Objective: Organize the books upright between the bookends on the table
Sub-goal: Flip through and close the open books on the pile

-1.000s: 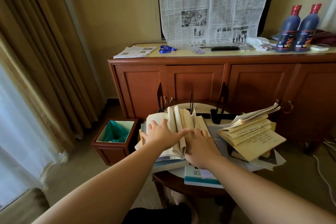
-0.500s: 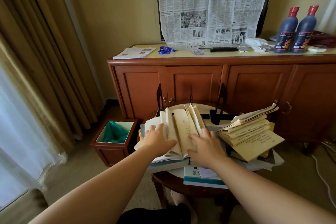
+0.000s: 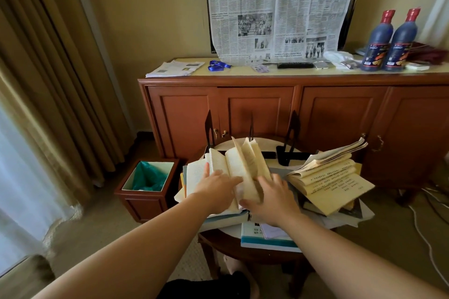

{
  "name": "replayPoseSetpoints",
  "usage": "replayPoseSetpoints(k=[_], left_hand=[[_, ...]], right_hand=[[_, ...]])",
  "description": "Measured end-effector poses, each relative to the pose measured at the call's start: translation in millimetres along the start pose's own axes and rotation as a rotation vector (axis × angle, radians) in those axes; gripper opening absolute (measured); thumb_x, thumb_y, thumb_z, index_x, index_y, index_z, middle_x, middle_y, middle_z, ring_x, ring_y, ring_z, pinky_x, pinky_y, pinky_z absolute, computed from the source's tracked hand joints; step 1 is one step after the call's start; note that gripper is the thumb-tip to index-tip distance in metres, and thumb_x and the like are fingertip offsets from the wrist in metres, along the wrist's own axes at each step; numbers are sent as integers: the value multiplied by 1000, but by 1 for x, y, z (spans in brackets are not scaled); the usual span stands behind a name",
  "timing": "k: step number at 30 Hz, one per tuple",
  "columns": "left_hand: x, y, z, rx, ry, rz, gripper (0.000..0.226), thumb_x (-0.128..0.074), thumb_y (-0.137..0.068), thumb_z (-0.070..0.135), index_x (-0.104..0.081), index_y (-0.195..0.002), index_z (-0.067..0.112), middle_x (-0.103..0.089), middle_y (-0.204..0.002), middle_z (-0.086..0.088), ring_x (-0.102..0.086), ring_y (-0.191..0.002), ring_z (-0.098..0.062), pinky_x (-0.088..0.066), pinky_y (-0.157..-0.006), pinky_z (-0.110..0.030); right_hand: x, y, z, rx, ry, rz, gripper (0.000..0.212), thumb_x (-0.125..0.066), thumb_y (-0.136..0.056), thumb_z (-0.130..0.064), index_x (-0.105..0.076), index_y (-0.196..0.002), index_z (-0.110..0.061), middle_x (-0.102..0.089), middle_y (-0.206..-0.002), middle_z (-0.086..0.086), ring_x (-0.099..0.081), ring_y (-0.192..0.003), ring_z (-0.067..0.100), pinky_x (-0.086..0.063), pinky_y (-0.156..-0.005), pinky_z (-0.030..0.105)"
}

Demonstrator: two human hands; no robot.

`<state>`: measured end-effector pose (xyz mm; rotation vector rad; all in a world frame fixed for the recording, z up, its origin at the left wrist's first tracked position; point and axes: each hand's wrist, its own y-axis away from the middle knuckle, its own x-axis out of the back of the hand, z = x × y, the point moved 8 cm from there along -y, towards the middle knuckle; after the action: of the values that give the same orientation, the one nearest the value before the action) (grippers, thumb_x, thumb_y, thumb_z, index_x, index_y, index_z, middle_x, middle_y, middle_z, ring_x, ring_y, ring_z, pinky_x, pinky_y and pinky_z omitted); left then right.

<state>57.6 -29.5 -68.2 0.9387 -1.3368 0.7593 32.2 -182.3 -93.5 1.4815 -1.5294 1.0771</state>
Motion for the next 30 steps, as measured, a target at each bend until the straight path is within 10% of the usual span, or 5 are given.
replayPoseSetpoints(k=[13, 17, 22, 27, 30], left_hand=[[-16, -21, 5, -22, -16, -131, 58, -43, -105, 42, -20, -154, 64, -24, -158, -10, -18, -148, -41, 3, -115, -82], [-22, -32, 3, 7, 99, -183, 43, -39, -106, 53, -40, -147, 63, 6, -174, -10, 12, -159, -40, 17, -113, -80], [-17, -39, 7, -56, -3, -126, 63, -49, -96, 70, -35, -154, 50, -25, -169, 1, -26, -155, -32, 13, -111, -84], [-12, -38, 20, -186, -209, -113, 88, -39, -88, 88, -42, -155, 31, -43, -155, -5, -40, -144, -32, -4, -122, -73], [-19, -43, 12, -178, -184, -194, 82, -34, -91, 87, -33, -160, 44, -17, -171, -15, -14, -157, -41, 1, -127, -62]], right_hand=[[11, 2, 18, 21, -9, 202, 81, -63, -95, -5, -24, -160, -33, -19, -165, 10, -26, -150, 32, -46, -110, 41], [-4, -2, 15, 167, 142, 135, 41, -64, -94, -14, -63, -133, -25, -41, -153, -3, -37, -140, 23, -45, -109, 39], [-7, -1, 13, 220, 145, 106, 22, -52, -99, -39, -67, -107, -25, -60, -113, -10, -50, -113, 13, -45, -100, 33], [-14, 1, -1, 299, 16, -37, 35, -53, -102, -30, -60, -135, -22, -50, -143, -7, -42, -134, 12, -39, -109, 26], [-22, 1, -1, 280, -3, -140, 50, -43, -108, -36, -44, -155, -21, -34, -165, -4, -27, -152, 14, -22, -122, 28]])
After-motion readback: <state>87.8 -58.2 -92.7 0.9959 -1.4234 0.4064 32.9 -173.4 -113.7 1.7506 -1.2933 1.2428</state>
